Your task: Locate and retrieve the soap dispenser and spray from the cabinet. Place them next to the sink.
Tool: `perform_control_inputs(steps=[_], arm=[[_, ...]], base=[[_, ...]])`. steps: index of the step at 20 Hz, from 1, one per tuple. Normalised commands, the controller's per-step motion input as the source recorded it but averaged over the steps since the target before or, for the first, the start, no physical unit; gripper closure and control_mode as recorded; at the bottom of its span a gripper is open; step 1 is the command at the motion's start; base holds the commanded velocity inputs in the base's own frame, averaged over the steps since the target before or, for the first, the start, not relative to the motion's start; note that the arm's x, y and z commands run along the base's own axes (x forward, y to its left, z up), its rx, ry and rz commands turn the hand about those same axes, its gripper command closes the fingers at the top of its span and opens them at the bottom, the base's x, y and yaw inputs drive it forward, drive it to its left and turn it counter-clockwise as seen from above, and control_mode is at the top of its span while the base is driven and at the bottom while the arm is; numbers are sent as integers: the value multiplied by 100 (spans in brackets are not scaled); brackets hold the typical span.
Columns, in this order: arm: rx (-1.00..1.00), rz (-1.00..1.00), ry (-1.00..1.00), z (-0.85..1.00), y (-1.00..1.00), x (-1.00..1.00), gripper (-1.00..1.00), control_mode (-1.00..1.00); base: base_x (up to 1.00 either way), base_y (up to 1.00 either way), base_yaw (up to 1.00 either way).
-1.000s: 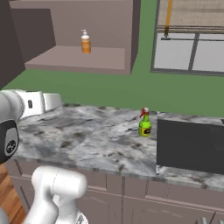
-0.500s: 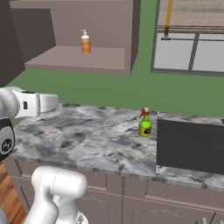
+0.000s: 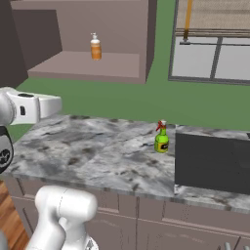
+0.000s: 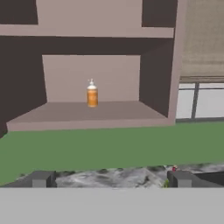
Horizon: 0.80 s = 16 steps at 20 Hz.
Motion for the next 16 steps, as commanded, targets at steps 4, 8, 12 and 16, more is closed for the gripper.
perform_control_inputs(steps=[4,8,12,16], arm=[[0,16,-7,28,0,-4,-100,-100],[0,13,-4,28,0,-7,-100,-100],[0,12,0,7,0,0,-100,-100],[0,3,0,1,5,0,-100,-100]], base=[[0,0,0],[0,0,0],[0,0,0],[0,0,0]])
